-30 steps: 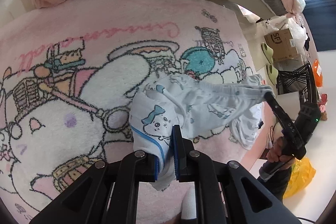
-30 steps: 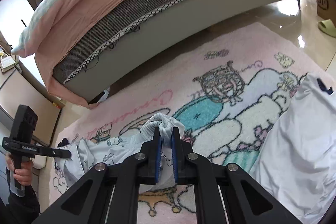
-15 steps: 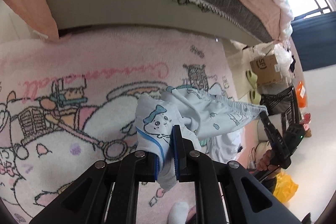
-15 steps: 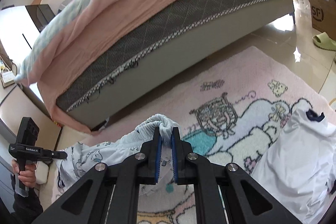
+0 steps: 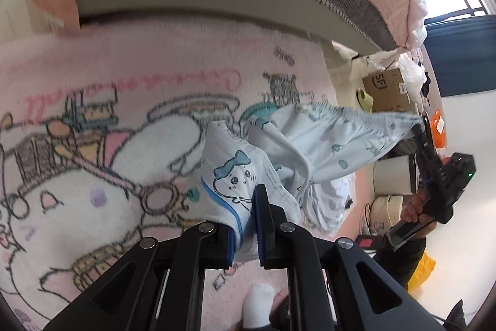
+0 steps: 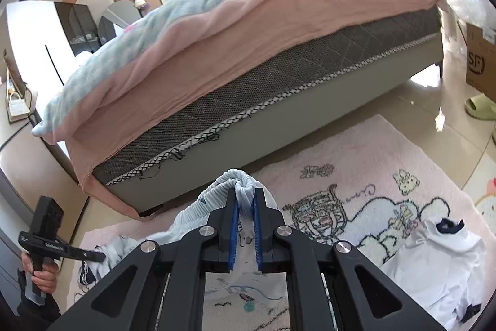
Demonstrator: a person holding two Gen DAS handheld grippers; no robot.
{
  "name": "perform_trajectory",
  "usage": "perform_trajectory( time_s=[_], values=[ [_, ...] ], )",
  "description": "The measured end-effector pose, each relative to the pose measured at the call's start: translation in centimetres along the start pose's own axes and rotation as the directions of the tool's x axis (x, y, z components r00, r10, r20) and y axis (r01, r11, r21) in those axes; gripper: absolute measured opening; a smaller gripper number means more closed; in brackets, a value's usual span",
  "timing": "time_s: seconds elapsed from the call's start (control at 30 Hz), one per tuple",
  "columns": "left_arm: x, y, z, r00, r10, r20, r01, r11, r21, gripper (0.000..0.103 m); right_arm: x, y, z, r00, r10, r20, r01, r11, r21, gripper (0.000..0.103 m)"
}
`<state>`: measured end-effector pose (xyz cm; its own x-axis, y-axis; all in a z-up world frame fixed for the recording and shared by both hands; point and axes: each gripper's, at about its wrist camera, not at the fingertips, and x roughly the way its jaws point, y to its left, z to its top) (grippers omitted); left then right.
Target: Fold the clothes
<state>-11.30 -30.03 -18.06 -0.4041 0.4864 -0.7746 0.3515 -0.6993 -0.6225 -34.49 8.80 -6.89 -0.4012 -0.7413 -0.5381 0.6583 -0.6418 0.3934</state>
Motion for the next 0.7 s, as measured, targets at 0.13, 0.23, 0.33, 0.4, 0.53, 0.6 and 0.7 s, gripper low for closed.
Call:
perform_trajectory(
  time_s=[0.13, 0.23, 0.33, 0.4, 0.53, 0.6, 0.7],
  values=[
    [2.8, 2.2, -1.9, 0.997, -0.054, -0.058, 0.047, 0.993, -0.11, 0.009, -0.3, 1.0, -0.1, 1.0, 0.023, -0.009, -0.023, 0.999, -0.03, 0.006],
    [4.8, 2.9, -3.3, 0.994, -0.063, -0.088, 0.048, 0.986, -0.157, 0.009, -0.5, 2.2, -0.7, 0.999, 0.045, -0.03, -0.047, 0.996, -0.07, 0.006],
    [7.2, 3.6, -5.2, 0.988, -0.094, -0.119, 0.068, 0.976, -0.208, 0.009, -0.7, 3.2, -1.5, 0.997, 0.06, -0.051, -0.065, 0.992, -0.104, 0.006],
    [9.1, 4.2, -6.4, 0.98, -0.133, -0.147, 0.092, 0.962, -0.256, 0.009, -0.8, 3.7, -2.0, 0.996, 0.069, -0.064, -0.076, 0.99, -0.12, 0.006],
    [12.5, 5.6, -8.9, 0.959, -0.203, -0.198, 0.12, 0.924, -0.363, 0.009, -1.0, 4.2, -2.8, 0.991, 0.093, -0.091, -0.103, 0.987, -0.119, 0.006],
    [13.5, 5.9, -9.8, 0.947, -0.229, -0.224, 0.131, 0.915, -0.381, 0.011, -1.0, 4.3, -3.0, 0.988, 0.111, -0.106, -0.123, 0.986, -0.115, 0.006],
    [13.5, 6.1, -10.6, 0.944, -0.222, -0.243, 0.117, 0.916, -0.383, 0.017, -1.3, 4.8, -3.6, 0.984, 0.124, -0.127, -0.141, 0.98, -0.138, 0.006]
  ],
)
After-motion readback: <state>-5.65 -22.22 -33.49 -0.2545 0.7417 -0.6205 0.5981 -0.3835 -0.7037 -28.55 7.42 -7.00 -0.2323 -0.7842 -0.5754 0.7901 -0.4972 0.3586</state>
